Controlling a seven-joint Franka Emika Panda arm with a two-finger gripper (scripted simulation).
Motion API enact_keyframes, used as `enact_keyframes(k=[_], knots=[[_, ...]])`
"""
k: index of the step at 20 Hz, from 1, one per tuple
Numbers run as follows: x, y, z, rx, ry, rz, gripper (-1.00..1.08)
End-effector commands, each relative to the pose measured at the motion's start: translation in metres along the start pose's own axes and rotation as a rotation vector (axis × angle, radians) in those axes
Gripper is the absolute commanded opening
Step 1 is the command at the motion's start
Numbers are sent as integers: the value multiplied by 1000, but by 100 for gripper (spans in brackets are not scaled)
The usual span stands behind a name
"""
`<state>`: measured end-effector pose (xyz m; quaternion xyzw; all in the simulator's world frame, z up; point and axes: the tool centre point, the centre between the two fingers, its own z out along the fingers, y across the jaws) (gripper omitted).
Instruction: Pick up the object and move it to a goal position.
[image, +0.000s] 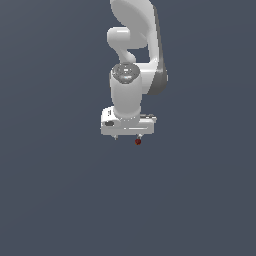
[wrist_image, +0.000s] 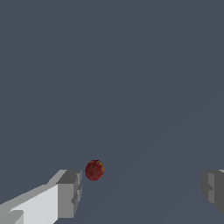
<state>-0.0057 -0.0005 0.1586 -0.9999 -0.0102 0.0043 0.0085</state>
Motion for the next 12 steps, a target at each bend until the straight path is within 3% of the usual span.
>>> enact_keyframes(k=[1,12], knots=[[-2,-1,4,-3,-1,-44,100],[-15,-11,29,-17,-4,-349,100]])
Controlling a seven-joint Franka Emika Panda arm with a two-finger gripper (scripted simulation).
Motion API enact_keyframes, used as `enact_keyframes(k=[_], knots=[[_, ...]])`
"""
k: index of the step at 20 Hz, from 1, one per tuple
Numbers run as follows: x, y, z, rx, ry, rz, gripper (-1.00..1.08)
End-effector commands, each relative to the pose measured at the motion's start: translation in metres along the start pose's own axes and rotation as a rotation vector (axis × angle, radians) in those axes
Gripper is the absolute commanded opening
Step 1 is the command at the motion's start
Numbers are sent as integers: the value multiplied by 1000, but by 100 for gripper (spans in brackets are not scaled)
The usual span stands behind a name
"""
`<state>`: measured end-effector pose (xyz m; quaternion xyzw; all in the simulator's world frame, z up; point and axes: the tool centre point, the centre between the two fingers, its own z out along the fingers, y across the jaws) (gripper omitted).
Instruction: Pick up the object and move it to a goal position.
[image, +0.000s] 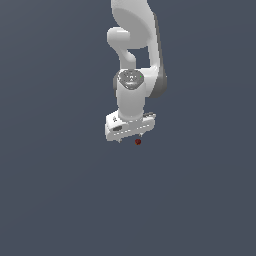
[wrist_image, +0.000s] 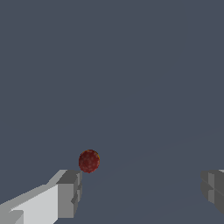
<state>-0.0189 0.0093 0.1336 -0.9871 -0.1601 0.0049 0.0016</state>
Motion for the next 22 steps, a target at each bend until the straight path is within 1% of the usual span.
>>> enact_keyframes(k=[1,22], knots=[[-3,-4,6,-3,-1,-80,100],[-25,-42,53,-11,0,-741,100]])
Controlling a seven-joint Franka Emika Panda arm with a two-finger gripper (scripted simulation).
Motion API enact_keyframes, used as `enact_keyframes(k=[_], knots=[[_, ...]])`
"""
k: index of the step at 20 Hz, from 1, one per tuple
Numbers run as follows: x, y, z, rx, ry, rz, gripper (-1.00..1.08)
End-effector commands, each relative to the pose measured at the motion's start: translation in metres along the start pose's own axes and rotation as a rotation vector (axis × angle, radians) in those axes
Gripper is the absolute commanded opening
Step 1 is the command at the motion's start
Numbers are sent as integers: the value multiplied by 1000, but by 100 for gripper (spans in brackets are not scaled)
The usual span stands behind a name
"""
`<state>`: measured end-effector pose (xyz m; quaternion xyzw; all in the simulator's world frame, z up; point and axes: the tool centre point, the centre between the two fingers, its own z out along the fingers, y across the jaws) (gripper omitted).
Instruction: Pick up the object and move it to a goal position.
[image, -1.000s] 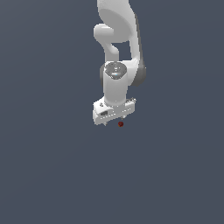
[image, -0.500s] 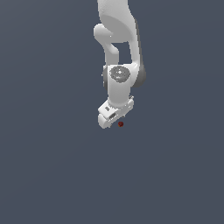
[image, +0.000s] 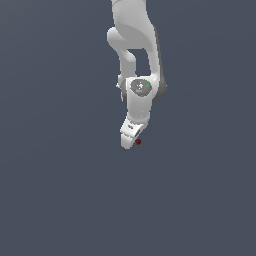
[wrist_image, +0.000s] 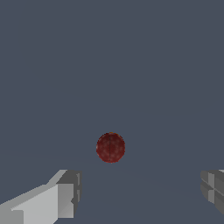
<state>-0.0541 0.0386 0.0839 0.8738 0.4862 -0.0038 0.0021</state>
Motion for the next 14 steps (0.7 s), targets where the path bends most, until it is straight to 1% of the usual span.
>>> enact_keyframes(k=[1,8,14], knots=[[1,-5,5,-1,2,-74,100],[3,-16,13,-1,6,-217,100],[4,-21,16,-1,8,-275,100]])
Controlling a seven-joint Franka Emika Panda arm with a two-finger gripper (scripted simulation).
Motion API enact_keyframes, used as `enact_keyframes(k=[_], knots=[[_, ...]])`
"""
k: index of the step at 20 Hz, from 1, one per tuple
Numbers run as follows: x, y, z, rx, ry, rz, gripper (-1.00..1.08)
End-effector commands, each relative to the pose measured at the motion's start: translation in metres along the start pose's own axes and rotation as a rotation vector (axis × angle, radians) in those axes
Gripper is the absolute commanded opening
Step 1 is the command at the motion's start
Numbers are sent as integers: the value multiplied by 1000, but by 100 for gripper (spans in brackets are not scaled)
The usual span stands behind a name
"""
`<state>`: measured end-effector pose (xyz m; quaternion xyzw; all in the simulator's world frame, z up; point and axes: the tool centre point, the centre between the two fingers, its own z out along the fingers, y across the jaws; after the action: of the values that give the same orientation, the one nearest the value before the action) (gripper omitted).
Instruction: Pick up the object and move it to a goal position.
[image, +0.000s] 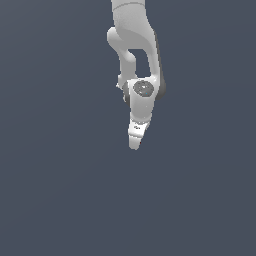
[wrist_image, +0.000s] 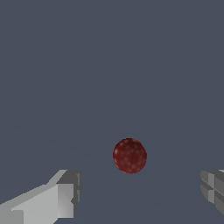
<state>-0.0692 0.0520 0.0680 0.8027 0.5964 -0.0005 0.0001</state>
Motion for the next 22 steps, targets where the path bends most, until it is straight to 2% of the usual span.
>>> enact_keyframes(k=[1,8,17,22], knots=[[1,-1,1,0,1,-17,100],[0,-1,6,0,1,-16,100],[0,-2,44,0,1,-20,100],[1,-2,51,0,1,-21,100]])
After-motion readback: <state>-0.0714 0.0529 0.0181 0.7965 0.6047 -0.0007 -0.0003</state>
